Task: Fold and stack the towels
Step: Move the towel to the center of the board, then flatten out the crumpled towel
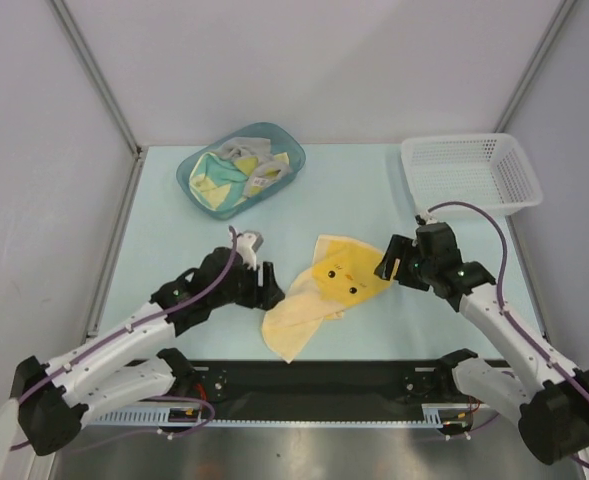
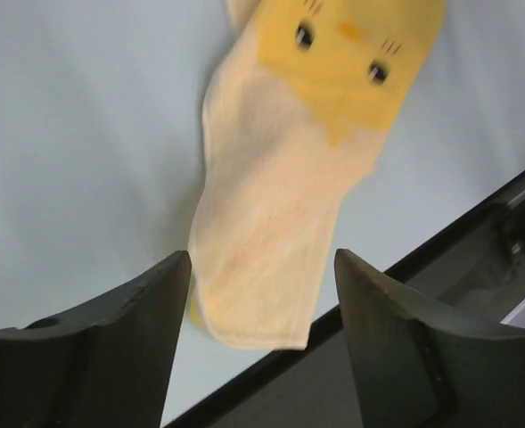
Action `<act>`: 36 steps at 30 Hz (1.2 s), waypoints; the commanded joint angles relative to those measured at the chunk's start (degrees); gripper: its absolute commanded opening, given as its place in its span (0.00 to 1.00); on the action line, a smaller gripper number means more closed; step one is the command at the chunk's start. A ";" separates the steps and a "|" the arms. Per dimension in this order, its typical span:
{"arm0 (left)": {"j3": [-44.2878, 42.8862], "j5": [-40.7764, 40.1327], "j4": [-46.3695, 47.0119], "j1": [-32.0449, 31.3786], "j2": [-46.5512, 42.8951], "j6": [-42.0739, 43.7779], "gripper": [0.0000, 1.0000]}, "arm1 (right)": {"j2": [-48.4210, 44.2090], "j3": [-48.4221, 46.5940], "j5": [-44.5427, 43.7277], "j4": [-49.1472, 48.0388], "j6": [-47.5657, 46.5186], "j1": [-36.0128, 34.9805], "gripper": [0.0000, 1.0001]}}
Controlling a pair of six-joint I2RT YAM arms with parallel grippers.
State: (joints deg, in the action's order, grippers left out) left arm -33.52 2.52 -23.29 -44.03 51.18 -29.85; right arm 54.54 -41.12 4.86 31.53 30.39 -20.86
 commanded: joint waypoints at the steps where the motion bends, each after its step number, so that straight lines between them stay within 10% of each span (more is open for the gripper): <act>1: -10.67 -6.21 4.56 -0.18 2.68 2.58 0.74 | 4.84 0.52 -4.77 -6.99 1.96 2.65 0.73; 8: -38.08 -6.22 4.31 2.28 35.09 13.31 0.65 | 18.73 -1.85 -3.55 -14.30 -0.16 11.80 0.50; 15: -57.16 -6.04 0.09 2.37 57.96 16.66 0.60 | 25.08 -0.71 -2.31 -18.60 0.81 12.25 0.47; 36: -56.13 -2.96 6.68 5.18 72.21 16.66 0.58 | 29.65 4.65 -4.86 -30.47 0.55 12.34 0.47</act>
State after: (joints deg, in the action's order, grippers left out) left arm -88.62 -1.26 -18.87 -39.18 122.34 -13.96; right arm 83.40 -37.01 1.30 4.40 31.31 -8.75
